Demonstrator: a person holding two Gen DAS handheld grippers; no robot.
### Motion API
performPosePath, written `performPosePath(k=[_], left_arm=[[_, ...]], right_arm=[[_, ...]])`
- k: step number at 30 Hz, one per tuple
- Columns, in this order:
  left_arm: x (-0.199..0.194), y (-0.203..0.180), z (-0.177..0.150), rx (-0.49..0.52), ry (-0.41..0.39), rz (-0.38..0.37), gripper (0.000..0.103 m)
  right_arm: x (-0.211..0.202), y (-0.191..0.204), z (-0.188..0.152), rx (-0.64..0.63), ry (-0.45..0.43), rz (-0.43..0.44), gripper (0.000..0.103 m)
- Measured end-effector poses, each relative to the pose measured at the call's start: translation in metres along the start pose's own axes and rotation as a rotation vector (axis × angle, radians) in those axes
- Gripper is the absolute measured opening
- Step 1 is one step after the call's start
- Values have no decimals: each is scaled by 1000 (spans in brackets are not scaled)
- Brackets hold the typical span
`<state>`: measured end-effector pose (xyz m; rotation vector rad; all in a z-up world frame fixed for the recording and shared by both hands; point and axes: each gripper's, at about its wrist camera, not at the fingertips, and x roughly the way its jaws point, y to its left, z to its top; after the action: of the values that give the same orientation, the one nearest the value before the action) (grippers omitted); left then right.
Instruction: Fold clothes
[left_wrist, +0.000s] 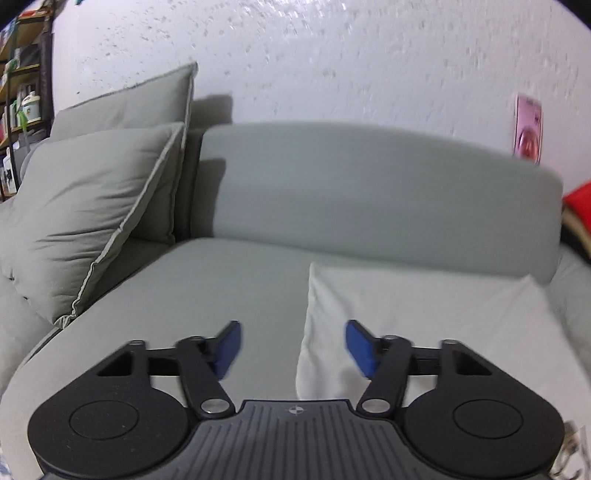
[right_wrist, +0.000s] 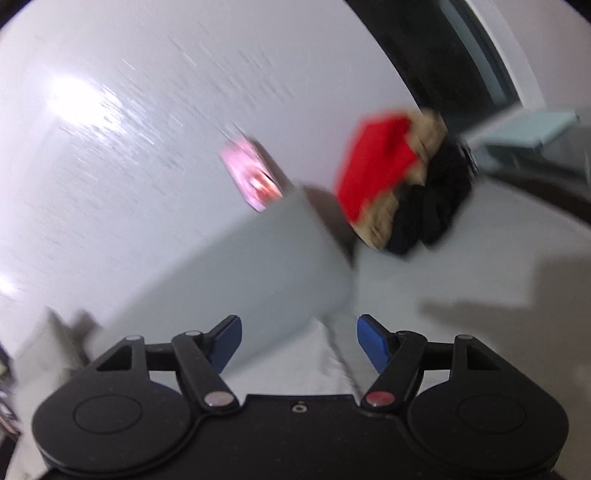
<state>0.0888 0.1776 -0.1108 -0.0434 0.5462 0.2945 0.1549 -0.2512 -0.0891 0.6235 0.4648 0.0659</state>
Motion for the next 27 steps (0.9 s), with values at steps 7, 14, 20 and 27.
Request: performPosePath(k=[7, 14, 20, 27], left_arm=[[60, -27, 21, 123, 165, -22, 33], [127, -39, -1, 101, 235, -41, 34], [156, -61, -11, 175, 268, -57, 38], [170, -50, -15, 155, 322, 238, 38]], right_arm=[[122, -13, -6, 1, 273, -108, 16], [184, 3, -36, -84, 417, 5, 17], [216, 18, -58, -47, 495, 140, 17], [205, 10, -50, -185, 424, -71, 1]])
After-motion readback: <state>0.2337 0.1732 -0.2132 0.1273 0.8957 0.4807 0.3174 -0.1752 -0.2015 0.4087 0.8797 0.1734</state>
